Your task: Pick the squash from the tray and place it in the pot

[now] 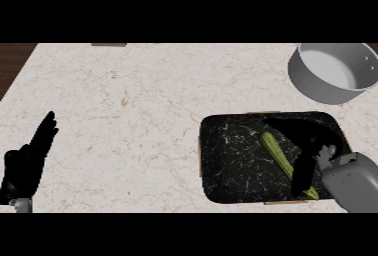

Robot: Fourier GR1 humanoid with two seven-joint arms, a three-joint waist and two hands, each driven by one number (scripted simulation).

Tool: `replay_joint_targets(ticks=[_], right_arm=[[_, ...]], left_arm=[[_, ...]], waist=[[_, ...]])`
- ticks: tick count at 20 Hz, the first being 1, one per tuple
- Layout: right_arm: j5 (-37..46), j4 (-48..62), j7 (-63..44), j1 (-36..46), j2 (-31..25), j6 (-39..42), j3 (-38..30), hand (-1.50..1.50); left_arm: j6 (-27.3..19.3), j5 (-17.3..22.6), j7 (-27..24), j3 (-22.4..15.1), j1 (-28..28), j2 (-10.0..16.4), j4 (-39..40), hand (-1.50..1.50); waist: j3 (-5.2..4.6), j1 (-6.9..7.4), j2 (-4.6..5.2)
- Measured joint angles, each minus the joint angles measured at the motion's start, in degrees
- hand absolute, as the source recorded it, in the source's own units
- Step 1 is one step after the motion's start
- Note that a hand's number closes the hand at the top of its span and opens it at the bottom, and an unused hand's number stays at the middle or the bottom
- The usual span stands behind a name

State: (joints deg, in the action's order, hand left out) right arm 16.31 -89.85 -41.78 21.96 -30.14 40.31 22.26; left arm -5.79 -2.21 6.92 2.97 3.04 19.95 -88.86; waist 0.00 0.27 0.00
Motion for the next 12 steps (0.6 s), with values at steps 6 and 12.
replay_joint_targets(ticks=[6, 12], right_arm=[[7.03, 2.0, 3.13, -2.39, 2.62, 0.38, -0.81, -1.5], [12.87, 7.36, 8.64, -1.54, 5.22, 0.3, -2.38, -1.5]], left_arm=[[1.5, -0.94, 1.51, 1.45, -0.65, -0.81, -0.83, 0.0], [2.38, -2.26, 0.74, 2.45, -2.0, -2.3, 0.77, 0.0]], waist=[[0.0, -0.06, -0.01], [-0.23, -0.1, -0.32]])
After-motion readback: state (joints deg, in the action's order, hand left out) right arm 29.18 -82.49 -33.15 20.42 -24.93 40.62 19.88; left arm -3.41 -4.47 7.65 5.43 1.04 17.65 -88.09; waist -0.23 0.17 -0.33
